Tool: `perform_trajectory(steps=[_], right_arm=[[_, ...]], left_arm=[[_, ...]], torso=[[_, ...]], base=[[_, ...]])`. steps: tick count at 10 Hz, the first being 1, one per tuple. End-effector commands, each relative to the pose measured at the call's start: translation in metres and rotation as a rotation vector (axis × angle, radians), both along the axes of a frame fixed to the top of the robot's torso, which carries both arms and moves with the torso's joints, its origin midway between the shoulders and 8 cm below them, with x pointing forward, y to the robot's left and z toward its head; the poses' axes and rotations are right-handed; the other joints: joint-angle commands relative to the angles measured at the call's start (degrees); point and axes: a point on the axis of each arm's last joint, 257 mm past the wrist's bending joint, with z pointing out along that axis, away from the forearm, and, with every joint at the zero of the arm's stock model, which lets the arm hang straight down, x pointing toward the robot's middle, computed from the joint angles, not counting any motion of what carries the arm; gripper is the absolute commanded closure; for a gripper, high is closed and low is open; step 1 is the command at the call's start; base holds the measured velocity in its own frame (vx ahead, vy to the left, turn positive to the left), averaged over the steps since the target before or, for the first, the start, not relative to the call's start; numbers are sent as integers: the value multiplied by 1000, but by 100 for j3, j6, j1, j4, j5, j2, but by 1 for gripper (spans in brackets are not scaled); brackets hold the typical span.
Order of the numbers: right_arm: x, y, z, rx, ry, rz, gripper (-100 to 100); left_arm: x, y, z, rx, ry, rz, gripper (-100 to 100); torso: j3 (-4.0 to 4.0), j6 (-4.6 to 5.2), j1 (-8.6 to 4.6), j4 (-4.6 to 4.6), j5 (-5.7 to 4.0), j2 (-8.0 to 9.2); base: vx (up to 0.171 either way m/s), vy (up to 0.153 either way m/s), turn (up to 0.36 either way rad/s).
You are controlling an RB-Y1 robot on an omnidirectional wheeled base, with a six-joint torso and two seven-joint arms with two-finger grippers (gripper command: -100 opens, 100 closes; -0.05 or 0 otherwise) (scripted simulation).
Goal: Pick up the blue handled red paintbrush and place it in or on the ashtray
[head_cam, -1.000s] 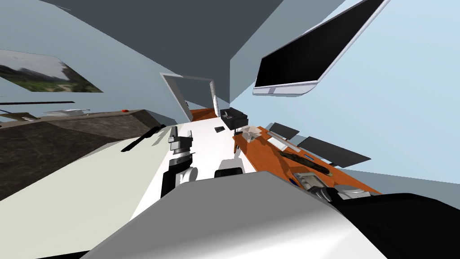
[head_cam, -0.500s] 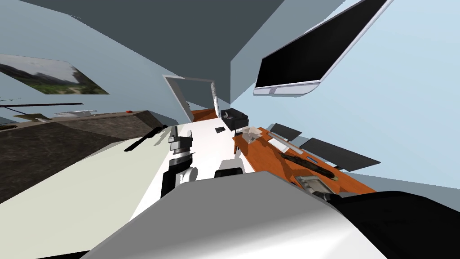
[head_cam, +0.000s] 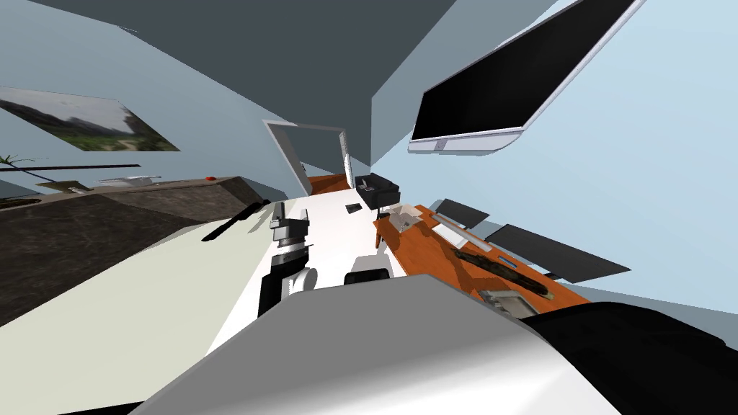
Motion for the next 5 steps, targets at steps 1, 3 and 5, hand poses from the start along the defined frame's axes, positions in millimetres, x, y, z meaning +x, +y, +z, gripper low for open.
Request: perform_trajectory(steps=[1,3,5], right_arm=[[-9,1,0,-2,0,-1,-100],[-30,8,-3,-6,-2,-12,-100],[-51,14,-4,-15,-3,-24,-100]], left_arm=[[0,0,0,0,0,0,0],[0,0,0,0,0,0,0],[0,0,0,0,0,0,0]], torso=[[0,0,0,0,0,0],[1,0,7,0,1,3],[1,0,2,0,1,1]], base=[[57,-35,16],[56,-25,45],[75,-42,48]])
